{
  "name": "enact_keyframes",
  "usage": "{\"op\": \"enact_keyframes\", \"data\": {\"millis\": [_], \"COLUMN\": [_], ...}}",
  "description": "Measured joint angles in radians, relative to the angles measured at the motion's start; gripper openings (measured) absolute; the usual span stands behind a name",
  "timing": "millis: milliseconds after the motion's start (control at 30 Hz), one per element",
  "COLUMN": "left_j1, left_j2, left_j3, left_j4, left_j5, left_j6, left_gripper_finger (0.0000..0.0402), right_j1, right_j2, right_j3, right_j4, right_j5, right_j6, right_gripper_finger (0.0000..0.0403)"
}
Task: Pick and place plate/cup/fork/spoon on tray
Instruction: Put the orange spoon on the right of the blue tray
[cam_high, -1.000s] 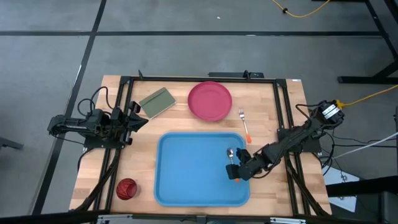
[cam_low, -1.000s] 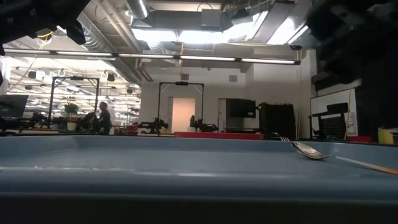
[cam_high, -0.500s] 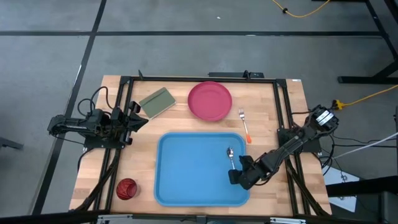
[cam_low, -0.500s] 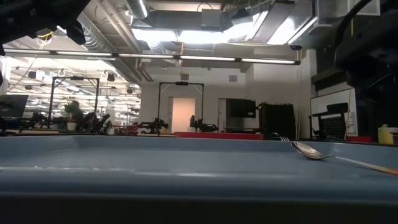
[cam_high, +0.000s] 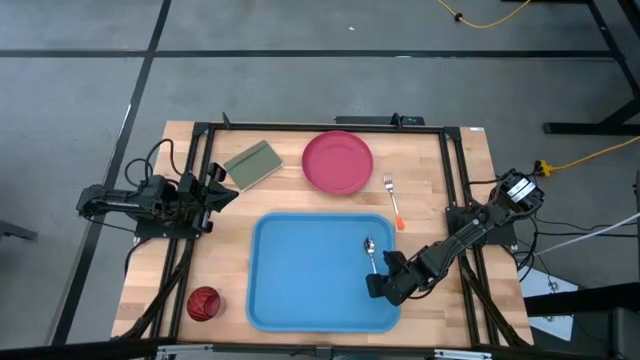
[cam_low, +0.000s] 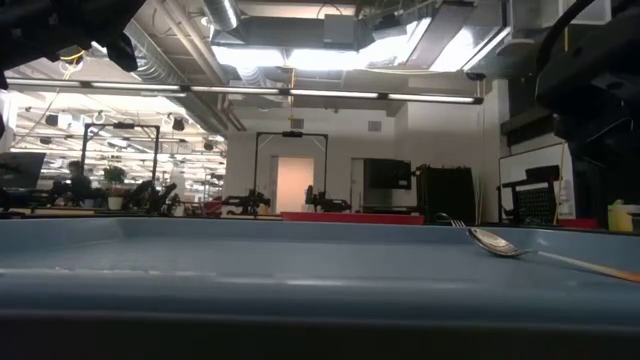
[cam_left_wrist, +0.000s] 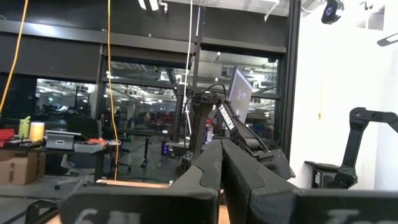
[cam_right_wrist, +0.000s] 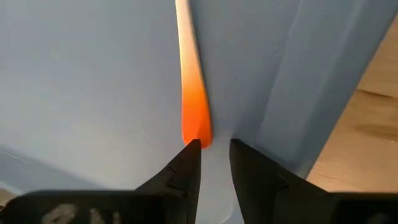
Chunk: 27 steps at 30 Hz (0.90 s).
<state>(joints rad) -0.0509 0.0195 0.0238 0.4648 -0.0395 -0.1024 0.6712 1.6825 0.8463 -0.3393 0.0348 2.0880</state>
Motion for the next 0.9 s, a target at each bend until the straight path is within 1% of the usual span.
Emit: {"op": "enact_keyframes", "data": {"millis": [233,900], "left_j1": [0.0,0.0], "left_j2": [0.0,0.0], "left_j3": [0.0,0.0], "left_j4": [0.0,0.0], "left_j5": [0.0,0.0], "left_j6": [0.0,0.0], "left_gripper_finger": [0.0,0.0], "right_j1": [-0.004,-0.007], "right_j2": [0.0,-0.01], "right_j3": [0.0,0.0], "right_j4": [0.046,0.012], "right_j5": [0.069,0.069], "right_j6": [-0.035,-0.052], "right_gripper_finger": [0.009,0.009]}}
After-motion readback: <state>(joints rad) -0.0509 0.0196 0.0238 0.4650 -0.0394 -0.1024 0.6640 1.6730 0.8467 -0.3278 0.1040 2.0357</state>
